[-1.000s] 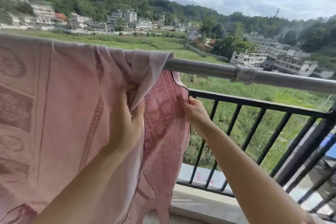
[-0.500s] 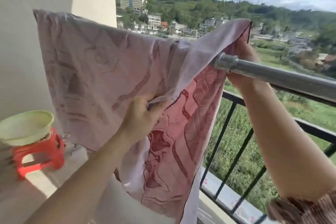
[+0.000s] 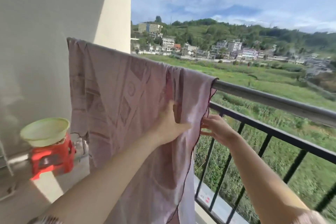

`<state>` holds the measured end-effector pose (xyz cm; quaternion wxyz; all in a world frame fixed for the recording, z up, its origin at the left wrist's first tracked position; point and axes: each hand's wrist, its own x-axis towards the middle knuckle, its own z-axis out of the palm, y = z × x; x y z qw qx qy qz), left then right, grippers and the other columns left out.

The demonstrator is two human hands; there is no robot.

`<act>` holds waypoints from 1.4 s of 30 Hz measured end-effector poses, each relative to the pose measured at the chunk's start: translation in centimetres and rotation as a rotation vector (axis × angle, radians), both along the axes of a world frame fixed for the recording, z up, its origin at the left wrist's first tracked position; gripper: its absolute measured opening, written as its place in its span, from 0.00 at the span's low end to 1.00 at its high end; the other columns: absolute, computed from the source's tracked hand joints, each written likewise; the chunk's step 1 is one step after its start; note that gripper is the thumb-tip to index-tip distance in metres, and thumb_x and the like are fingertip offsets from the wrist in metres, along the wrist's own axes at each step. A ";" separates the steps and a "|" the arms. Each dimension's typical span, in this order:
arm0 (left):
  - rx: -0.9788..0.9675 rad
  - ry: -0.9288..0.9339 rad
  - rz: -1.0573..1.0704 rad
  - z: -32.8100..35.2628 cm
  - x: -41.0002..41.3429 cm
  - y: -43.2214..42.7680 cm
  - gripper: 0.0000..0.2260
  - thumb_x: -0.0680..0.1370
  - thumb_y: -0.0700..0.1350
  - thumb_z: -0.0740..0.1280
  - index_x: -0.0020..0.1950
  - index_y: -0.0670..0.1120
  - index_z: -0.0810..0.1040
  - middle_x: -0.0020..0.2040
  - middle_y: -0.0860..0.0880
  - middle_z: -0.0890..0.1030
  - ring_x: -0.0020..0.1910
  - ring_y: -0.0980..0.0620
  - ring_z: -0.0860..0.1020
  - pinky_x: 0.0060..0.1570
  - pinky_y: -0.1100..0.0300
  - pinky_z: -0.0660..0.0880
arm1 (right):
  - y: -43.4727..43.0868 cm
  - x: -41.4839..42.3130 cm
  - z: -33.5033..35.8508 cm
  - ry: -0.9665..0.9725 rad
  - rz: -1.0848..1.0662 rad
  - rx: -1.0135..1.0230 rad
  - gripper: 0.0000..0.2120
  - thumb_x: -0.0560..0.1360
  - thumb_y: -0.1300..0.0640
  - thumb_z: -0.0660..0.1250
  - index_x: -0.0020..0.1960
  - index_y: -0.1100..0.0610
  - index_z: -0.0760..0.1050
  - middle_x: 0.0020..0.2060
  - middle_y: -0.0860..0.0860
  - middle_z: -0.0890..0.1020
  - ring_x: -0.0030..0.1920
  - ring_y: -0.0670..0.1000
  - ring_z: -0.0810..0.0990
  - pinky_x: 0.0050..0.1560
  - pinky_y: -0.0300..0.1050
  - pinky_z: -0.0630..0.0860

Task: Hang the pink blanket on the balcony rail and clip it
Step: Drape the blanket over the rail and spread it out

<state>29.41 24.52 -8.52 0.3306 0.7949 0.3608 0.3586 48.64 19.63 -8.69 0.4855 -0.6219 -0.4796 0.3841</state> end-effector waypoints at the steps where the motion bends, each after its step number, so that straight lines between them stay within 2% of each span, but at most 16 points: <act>1: 0.098 -0.047 0.075 1.1 0.7 -0.2 0.36 0.63 0.62 0.70 0.66 0.54 0.58 0.61 0.50 0.67 0.59 0.50 0.69 0.58 0.54 0.70 | -0.3 -0.1 0.2 0.049 -0.027 0.028 0.09 0.78 0.60 0.64 0.52 0.65 0.78 0.51 0.60 0.82 0.54 0.59 0.79 0.62 0.59 0.74; 4: 0.338 0.123 0.274 3.3 2.5 -0.6 0.31 0.65 0.62 0.70 0.61 0.51 0.62 0.56 0.48 0.64 0.57 0.47 0.67 0.51 0.53 0.71 | -1.3 -1.1 1.4 0.157 -0.076 0.127 0.06 0.79 0.59 0.63 0.47 0.57 0.79 0.43 0.53 0.83 0.45 0.54 0.78 0.57 0.56 0.71; 6: 0.372 0.214 0.312 4.1 2.7 -0.8 0.17 0.72 0.52 0.68 0.58 0.47 0.72 0.56 0.44 0.69 0.56 0.43 0.71 0.48 0.53 0.71 | -2.5 -1.7 2.3 0.139 -0.085 0.145 0.07 0.79 0.55 0.64 0.48 0.57 0.78 0.45 0.54 0.82 0.46 0.53 0.77 0.54 0.53 0.70; 7: 0.364 0.159 0.286 4.4 2.6 -0.9 0.11 0.75 0.47 0.66 0.56 0.46 0.77 0.55 0.44 0.74 0.54 0.42 0.74 0.48 0.54 0.71 | -3.2 -1.8 2.9 0.127 -0.101 0.153 0.08 0.78 0.54 0.64 0.49 0.57 0.79 0.45 0.54 0.81 0.47 0.53 0.77 0.53 0.52 0.71; 10: 0.304 -0.107 0.172 4.6 1.7 -1.7 0.06 0.77 0.40 0.62 0.48 0.43 0.79 0.46 0.46 0.81 0.43 0.48 0.77 0.41 0.60 0.68 | -5.3 -0.8 4.5 0.126 -0.225 0.215 0.07 0.78 0.55 0.64 0.50 0.57 0.79 0.45 0.54 0.82 0.46 0.52 0.79 0.48 0.49 0.73; 12: 0.252 -0.243 0.064 4.5 1.1 -2.5 0.07 0.79 0.40 0.60 0.41 0.45 0.73 0.35 0.51 0.76 0.34 0.55 0.71 0.36 0.60 0.64 | -6.7 0.4 5.6 0.174 -0.326 0.285 0.05 0.79 0.58 0.64 0.49 0.57 0.78 0.41 0.53 0.81 0.41 0.51 0.79 0.45 0.48 0.72; 14: 0.218 -0.283 -0.074 4.3 0.8 -3.9 0.10 0.80 0.40 0.59 0.38 0.47 0.68 0.32 0.54 0.70 0.31 0.58 0.67 0.35 0.59 0.64 | -7.9 1.8 6.5 0.286 -0.439 0.351 0.04 0.79 0.61 0.63 0.46 0.57 0.75 0.38 0.52 0.78 0.38 0.50 0.76 0.43 0.47 0.71; 18: 0.170 -0.141 -0.286 3.6 1.1 -7.0 0.13 0.78 0.39 0.60 0.34 0.49 0.68 0.30 0.56 0.70 0.33 0.55 0.69 0.40 0.49 0.71 | -10.8 4.4 7.4 0.523 -0.571 0.429 0.04 0.78 0.58 0.65 0.45 0.57 0.73 0.37 0.52 0.75 0.37 0.49 0.73 0.37 0.44 0.74; 21: 0.092 -0.096 -0.408 3.4 1.5 -9.5 0.12 0.78 0.38 0.60 0.34 0.47 0.68 0.32 0.52 0.71 0.35 0.52 0.70 0.40 0.49 0.70 | -12.9 5.4 7.1 0.509 -0.546 0.451 0.07 0.77 0.52 0.66 0.45 0.56 0.75 0.38 0.50 0.77 0.37 0.47 0.74 0.36 0.40 0.74; 25: 0.079 -0.029 -0.540 3.9 3.2 -14.8 0.09 0.78 0.40 0.61 0.37 0.44 0.71 0.33 0.55 0.73 0.33 0.57 0.70 0.39 0.59 0.68 | -15.8 6.8 6.5 0.367 -0.388 0.523 0.08 0.78 0.60 0.62 0.39 0.55 0.73 0.31 0.49 0.72 0.32 0.48 0.67 0.29 0.39 0.65; 29: 0.015 -0.011 -0.633 3.7 6.7 -20.9 0.07 0.80 0.40 0.60 0.46 0.39 0.76 0.40 0.47 0.80 0.40 0.51 0.78 0.46 0.55 0.71 | -21.0 8.9 6.4 0.472 -0.189 0.572 0.10 0.73 0.56 0.69 0.37 0.55 0.70 0.31 0.49 0.70 0.31 0.48 0.67 0.29 0.41 0.67; 31: -0.037 -0.049 -0.643 3.6 8.6 -23.9 0.07 0.80 0.39 0.59 0.47 0.37 0.75 0.44 0.41 0.82 0.44 0.46 0.81 0.50 0.54 0.73 | -24.1 10.5 5.6 0.479 -0.314 0.515 0.08 0.75 0.60 0.67 0.38 0.58 0.72 0.32 0.51 0.72 0.32 0.48 0.70 0.28 0.41 0.71; 34: -0.131 -0.161 -0.695 3.3 11.7 -28.9 0.09 0.80 0.36 0.58 0.40 0.42 0.71 0.33 0.47 0.77 0.33 0.57 0.75 0.41 0.65 0.71 | -29.5 12.8 4.7 0.445 -0.504 0.446 0.13 0.79 0.64 0.61 0.35 0.60 0.73 0.29 0.51 0.75 0.29 0.48 0.74 0.27 0.39 0.74; 36: -0.151 -0.185 -0.690 3.1 13.7 -32.2 0.11 0.80 0.36 0.58 0.39 0.44 0.71 0.31 0.50 0.75 0.30 0.60 0.73 0.40 0.67 0.70 | -33.1 13.7 4.5 0.486 -0.571 0.444 0.12 0.79 0.64 0.60 0.37 0.60 0.73 0.33 0.52 0.76 0.32 0.49 0.75 0.35 0.42 0.74; 39: -0.177 -0.193 -0.729 3.0 16.3 -36.9 0.13 0.80 0.36 0.59 0.37 0.46 0.72 0.31 0.51 0.75 0.30 0.59 0.73 0.41 0.64 0.70 | -38.4 14.9 4.5 0.539 -0.702 0.467 0.11 0.79 0.64 0.56 0.40 0.60 0.74 0.38 0.54 0.76 0.39 0.52 0.74 0.45 0.46 0.72; 42: -0.202 -0.177 -0.818 3.5 19.1 -41.9 0.12 0.80 0.37 0.59 0.39 0.47 0.74 0.30 0.53 0.76 0.30 0.58 0.75 0.42 0.61 0.73 | -44.0 15.8 4.3 0.611 -0.706 0.543 0.14 0.81 0.61 0.51 0.41 0.56 0.71 0.34 0.53 0.76 0.35 0.50 0.75 0.37 0.41 0.72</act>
